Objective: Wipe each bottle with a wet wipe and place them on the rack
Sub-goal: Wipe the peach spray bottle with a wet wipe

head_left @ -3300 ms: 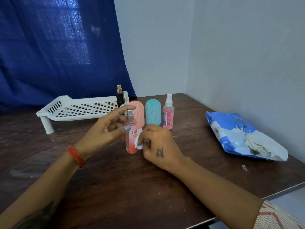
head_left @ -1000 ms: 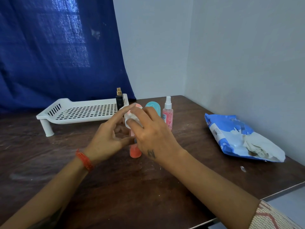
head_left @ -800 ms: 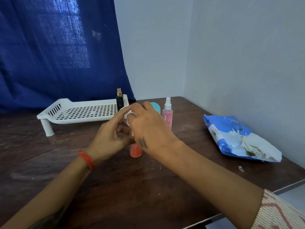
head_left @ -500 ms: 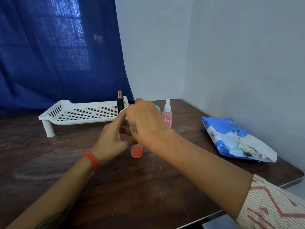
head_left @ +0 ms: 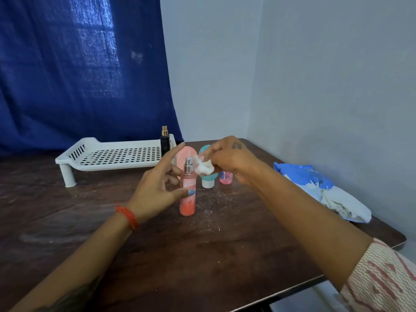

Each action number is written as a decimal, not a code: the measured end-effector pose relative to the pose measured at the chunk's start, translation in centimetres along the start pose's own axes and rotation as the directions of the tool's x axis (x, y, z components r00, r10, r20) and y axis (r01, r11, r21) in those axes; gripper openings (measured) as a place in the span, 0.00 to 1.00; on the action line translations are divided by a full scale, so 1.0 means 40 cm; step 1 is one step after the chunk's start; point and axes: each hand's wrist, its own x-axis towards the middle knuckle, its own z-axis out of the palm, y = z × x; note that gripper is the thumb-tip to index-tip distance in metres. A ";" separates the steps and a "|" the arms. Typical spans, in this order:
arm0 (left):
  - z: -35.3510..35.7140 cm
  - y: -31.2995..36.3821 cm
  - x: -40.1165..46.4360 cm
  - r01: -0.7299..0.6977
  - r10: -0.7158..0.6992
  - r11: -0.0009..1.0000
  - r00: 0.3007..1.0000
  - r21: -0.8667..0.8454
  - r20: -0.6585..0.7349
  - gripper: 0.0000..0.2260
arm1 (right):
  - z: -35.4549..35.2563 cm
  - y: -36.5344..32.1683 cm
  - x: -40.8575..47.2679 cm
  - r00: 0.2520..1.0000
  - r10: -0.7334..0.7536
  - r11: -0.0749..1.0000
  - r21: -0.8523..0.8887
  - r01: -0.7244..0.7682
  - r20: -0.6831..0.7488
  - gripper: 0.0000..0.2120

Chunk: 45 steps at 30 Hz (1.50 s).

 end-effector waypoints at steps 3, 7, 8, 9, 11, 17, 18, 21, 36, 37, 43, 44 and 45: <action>0.000 -0.002 0.000 0.003 -0.003 1.000 1.000 -0.001 0.001 0.43 | 0.002 -0.005 -0.002 0.993 -0.121 0.991 0.060 0.122 -0.007 0.09; -0.002 -0.001 -0.001 0.005 -0.005 1.000 1.000 -0.001 0.010 0.44 | 0.019 -0.020 -0.016 0.980 -0.162 0.969 -0.171 0.180 0.113 0.13; -0.002 0.000 -0.002 0.003 -0.003 1.000 1.000 -0.003 0.011 0.44 | 0.020 -0.018 -0.017 0.980 -0.167 0.966 -0.183 0.185 0.108 0.13; -0.001 0.001 -0.003 0.003 -0.003 1.000 1.000 -0.005 0.009 0.44 | 0.023 -0.014 -0.018 0.981 -0.170 0.967 -0.174 0.184 0.091 0.11; 0.000 0.000 -0.003 0.005 -0.005 1.000 1.000 -0.010 0.003 0.44 | 0.029 -0.004 -0.024 0.986 -0.166 0.974 -0.150 0.169 0.031 0.09; 0.002 0.001 -0.004 -0.001 0.001 1.000 1.000 -0.021 -0.012 0.44 | 0.041 0.021 -0.061 0.939 -0.329 0.916 -0.275 0.293 -0.096 0.08; 0.002 0.000 -0.004 0.003 -0.003 1.000 1.000 -0.023 -0.008 0.44 | 0.044 0.019 -0.069 0.906 -0.404 0.884 -0.310 0.350 -0.128 0.08; 0.003 -0.010 -0.002 -0.003 0.003 0.999 1.000 -0.039 -0.003 0.43 | 0.058 0.022 -0.076 0.746 -0.661 0.661 -0.534 0.527 -0.081 0.11; 0.003 -0.009 -0.002 0.003 0.002 0.987 0.999 -0.159 0.032 0.43 | 0.026 0.105 -0.016 0.261 -0.866 -0.091 -0.648 0.756 0.427 0.13; 0.001 -0.010 -0.001 0.017 -0.011 0.988 0.999 -0.154 0.037 0.44 | 0.024 0.113 -0.012 0.283 -0.869 -0.053 -0.644 0.763 0.407 0.15; -0.002 -0.015 0.000 0.033 -0.029 0.989 0.999 -0.143 0.028 0.43 | 0.046 0.129 -0.010 0.418 -0.894 0.253 -0.587 0.769 0.162 0.07; -0.003 -0.015 0.000 0.033 -0.029 0.989 0.999 -0.141 0.026 0.43 | 0.051 0.127 -0.010 0.428 -0.896 0.295 -0.565 0.771 0.116 0.04; -0.004 -0.016 0.001 0.032 -0.029 0.990 0.999 -0.134 0.026 0.43 | 0.055 0.126 -0.011 0.453 -0.889 0.352 -0.541 0.764 0.062 0.06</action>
